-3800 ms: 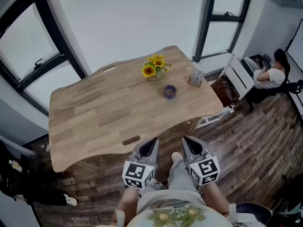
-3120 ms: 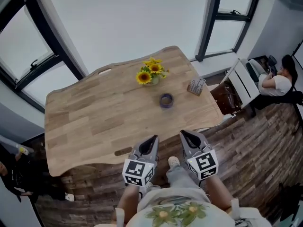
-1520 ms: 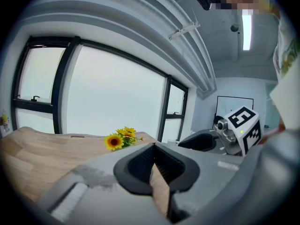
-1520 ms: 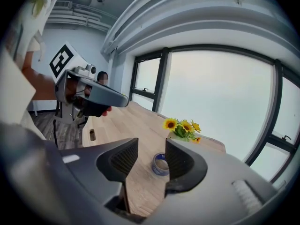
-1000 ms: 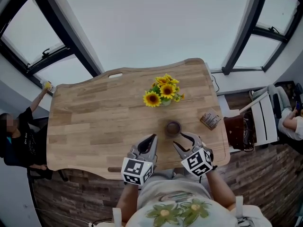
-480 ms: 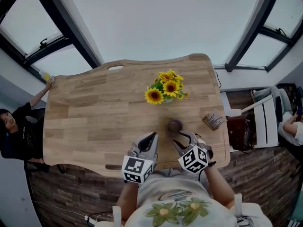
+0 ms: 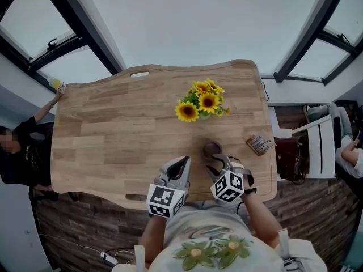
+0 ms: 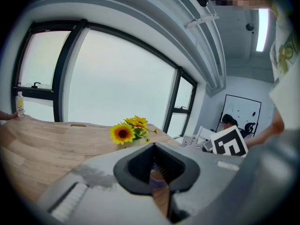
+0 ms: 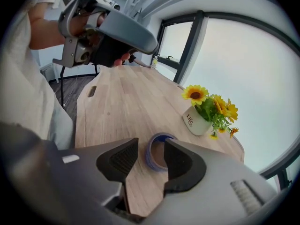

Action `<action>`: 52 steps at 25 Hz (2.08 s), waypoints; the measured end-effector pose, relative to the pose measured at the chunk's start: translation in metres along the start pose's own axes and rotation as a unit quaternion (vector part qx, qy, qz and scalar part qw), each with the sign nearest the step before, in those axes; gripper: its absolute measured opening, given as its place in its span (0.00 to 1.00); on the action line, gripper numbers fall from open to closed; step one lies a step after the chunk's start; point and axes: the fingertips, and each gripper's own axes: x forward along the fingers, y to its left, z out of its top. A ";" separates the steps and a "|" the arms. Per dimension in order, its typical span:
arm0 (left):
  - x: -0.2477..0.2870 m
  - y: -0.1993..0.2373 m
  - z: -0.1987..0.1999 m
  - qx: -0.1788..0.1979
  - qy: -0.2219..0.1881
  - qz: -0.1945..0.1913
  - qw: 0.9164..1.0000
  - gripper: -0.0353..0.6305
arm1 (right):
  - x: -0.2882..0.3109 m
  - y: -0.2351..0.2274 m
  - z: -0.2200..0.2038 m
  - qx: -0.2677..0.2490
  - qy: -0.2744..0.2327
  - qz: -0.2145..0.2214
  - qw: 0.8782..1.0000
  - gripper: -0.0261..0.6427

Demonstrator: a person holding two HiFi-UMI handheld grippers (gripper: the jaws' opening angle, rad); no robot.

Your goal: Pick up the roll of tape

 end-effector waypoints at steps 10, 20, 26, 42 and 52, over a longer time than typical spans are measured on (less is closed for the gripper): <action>0.007 0.010 -0.009 -0.007 0.016 0.001 1.000 0.06 | 0.030 0.008 -0.015 -0.024 0.040 0.029 0.998 0.30; 0.012 0.016 -0.009 -0.012 0.019 0.000 1.000 0.06 | 0.053 0.011 -0.027 -0.060 0.077 0.038 0.995 0.29; 0.012 0.019 -0.015 -0.018 0.024 0.003 1.000 0.06 | 0.063 0.013 -0.034 -0.075 0.097 0.044 0.992 0.28; 0.017 0.012 -0.021 -0.020 0.029 -0.004 0.999 0.06 | 0.073 0.015 -0.047 -0.136 0.129 0.021 0.982 0.19; 0.018 0.010 -0.025 -0.021 0.035 -0.007 0.999 0.06 | 0.069 0.015 -0.045 -0.123 0.131 0.038 0.983 0.17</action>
